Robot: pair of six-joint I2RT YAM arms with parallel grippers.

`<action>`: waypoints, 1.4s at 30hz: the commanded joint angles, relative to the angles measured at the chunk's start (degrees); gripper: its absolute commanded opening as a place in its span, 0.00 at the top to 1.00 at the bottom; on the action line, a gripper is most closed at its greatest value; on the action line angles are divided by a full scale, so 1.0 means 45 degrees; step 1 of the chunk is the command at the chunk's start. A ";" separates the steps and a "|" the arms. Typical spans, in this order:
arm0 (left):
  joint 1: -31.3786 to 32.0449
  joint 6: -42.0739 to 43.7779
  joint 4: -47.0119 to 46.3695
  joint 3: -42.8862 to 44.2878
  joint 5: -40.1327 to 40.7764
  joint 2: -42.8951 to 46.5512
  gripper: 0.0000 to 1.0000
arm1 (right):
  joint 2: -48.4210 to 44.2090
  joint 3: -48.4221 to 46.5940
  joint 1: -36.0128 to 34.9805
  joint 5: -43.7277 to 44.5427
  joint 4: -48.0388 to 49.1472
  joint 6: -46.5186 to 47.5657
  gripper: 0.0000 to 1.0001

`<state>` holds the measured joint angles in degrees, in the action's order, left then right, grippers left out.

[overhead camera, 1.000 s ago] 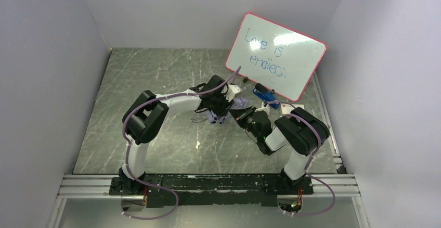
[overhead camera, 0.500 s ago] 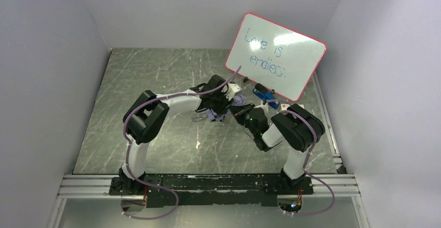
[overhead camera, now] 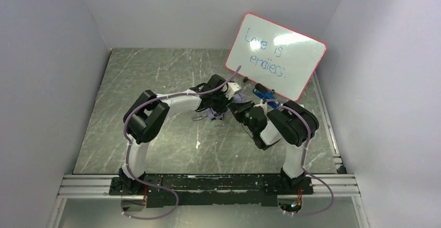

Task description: Put away the umbrella

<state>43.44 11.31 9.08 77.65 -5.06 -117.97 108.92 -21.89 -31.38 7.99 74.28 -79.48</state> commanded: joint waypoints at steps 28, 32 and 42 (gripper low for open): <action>-0.0049 0.1147 0.2586 -0.0716 0.1242 -0.1580 0.95 | -0.3157 -0.0912 0.0506 0.2396 -0.5403 0.2707 0.63; -0.0044 0.1236 0.2897 -0.0303 0.0806 -0.1644 0.95 | -0.4794 -0.0528 0.0564 0.3426 -0.6657 0.3413 0.62; -0.0117 0.1630 0.3910 0.0777 -0.0366 -0.1174 0.79 | -0.8531 0.0418 0.0599 0.4009 -1.0555 0.4683 0.61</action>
<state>43.48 14.63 14.44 81.80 -6.02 -119.11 75.77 -21.69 -28.97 22.76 37.15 -62.35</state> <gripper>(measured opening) 0.453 0.383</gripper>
